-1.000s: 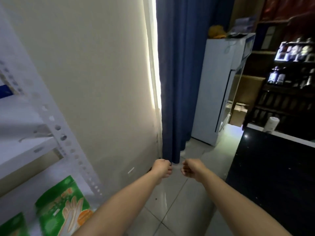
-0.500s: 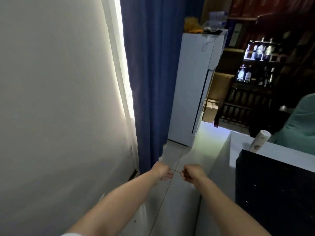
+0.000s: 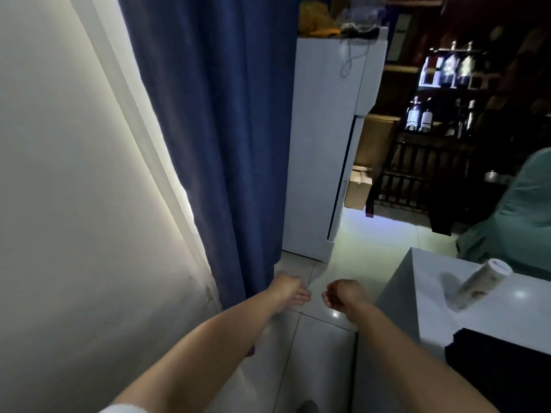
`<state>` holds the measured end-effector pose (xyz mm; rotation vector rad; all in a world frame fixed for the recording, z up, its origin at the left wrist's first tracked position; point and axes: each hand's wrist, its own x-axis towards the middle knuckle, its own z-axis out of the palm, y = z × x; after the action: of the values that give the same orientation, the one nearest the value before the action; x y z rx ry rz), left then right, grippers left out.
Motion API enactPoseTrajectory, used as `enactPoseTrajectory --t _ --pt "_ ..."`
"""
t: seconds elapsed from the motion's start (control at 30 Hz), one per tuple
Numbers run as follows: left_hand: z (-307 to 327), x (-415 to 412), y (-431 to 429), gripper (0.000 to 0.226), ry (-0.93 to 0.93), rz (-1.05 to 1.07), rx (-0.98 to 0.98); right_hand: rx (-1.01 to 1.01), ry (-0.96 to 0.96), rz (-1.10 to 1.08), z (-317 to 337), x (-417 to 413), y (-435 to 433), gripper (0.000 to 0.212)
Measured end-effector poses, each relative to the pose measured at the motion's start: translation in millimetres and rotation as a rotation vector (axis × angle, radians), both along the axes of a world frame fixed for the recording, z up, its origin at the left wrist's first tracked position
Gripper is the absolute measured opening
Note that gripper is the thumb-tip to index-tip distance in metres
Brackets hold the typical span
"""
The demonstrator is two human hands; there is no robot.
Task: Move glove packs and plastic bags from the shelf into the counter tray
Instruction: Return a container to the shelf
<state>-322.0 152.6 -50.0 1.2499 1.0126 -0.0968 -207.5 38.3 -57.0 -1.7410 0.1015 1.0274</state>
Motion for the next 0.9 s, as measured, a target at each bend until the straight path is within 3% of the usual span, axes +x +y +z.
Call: enactPoseTrajectory --t 0.33,0.4,0.57,0.73,0.9 --pt "40 210 73 0.014 -0.064 -0.101 0.088 0.079 0.008 -0.261 32 187 38 0.013" --pt "47 245 71 0.021 -0.066 -0.155 0.075 0.067 0.027 -0.325 32 216 38 0.016" --pt "43 333 70 0.005 -0.030 -0.382 0.088 0.038 0.018 -0.433 27 281 33 0.014" --pt "26 427 73 0.010 -0.037 -0.612 0.124 0.024 -0.025 -0.613 23 343 25 0.007" --pt "40 509 58 0.014 -0.034 -0.902 0.102 -0.025 -0.074 -0.815 41 388 -3 0.015"
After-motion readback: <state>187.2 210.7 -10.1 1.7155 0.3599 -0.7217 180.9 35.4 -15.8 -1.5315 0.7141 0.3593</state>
